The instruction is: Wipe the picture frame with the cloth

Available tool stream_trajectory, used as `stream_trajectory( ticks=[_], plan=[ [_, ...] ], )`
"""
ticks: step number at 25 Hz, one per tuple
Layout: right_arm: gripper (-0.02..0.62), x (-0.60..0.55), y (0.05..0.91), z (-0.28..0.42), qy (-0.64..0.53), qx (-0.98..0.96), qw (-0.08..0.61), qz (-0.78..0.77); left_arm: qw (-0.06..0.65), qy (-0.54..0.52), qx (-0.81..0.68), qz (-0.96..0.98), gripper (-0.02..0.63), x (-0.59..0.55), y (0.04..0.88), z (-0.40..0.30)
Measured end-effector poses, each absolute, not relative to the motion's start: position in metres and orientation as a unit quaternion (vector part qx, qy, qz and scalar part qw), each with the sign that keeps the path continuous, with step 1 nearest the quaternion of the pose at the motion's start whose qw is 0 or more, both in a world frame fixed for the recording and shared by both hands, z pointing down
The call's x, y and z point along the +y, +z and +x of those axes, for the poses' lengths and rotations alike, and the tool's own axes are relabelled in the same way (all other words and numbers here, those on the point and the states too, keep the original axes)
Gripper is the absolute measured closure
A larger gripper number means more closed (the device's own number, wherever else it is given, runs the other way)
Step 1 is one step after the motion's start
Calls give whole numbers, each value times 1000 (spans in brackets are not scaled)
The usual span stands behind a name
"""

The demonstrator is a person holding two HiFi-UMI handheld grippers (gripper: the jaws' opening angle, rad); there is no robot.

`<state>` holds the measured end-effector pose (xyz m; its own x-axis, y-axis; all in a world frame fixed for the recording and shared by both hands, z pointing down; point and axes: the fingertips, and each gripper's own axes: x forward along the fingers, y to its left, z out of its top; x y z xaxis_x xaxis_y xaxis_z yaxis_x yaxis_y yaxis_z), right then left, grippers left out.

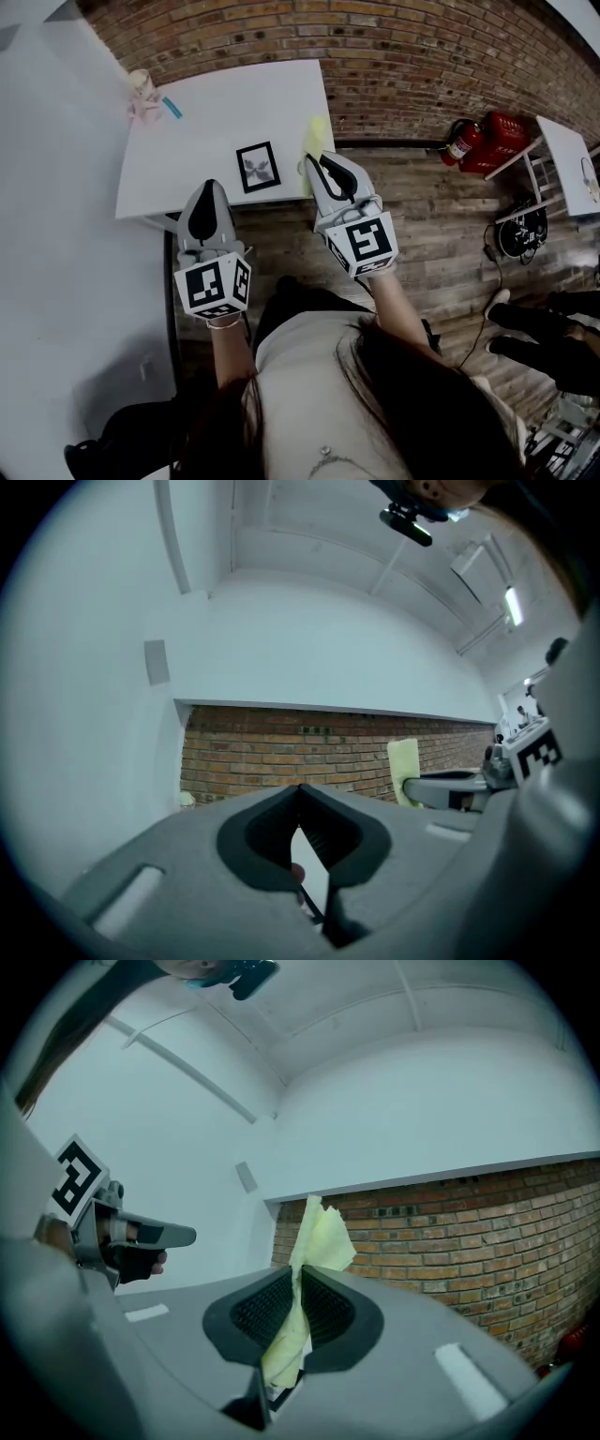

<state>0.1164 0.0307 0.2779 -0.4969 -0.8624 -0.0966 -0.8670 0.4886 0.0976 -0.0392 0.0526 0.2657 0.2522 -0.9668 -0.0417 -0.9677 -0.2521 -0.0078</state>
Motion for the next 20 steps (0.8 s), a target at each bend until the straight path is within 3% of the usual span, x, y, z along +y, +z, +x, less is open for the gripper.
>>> stream_trajectory(
  ticks=[20],
  plan=[
    [561,32,278,103,63,862,17,-503,4,14,609,-793,606,61,269,-46]
  ],
)
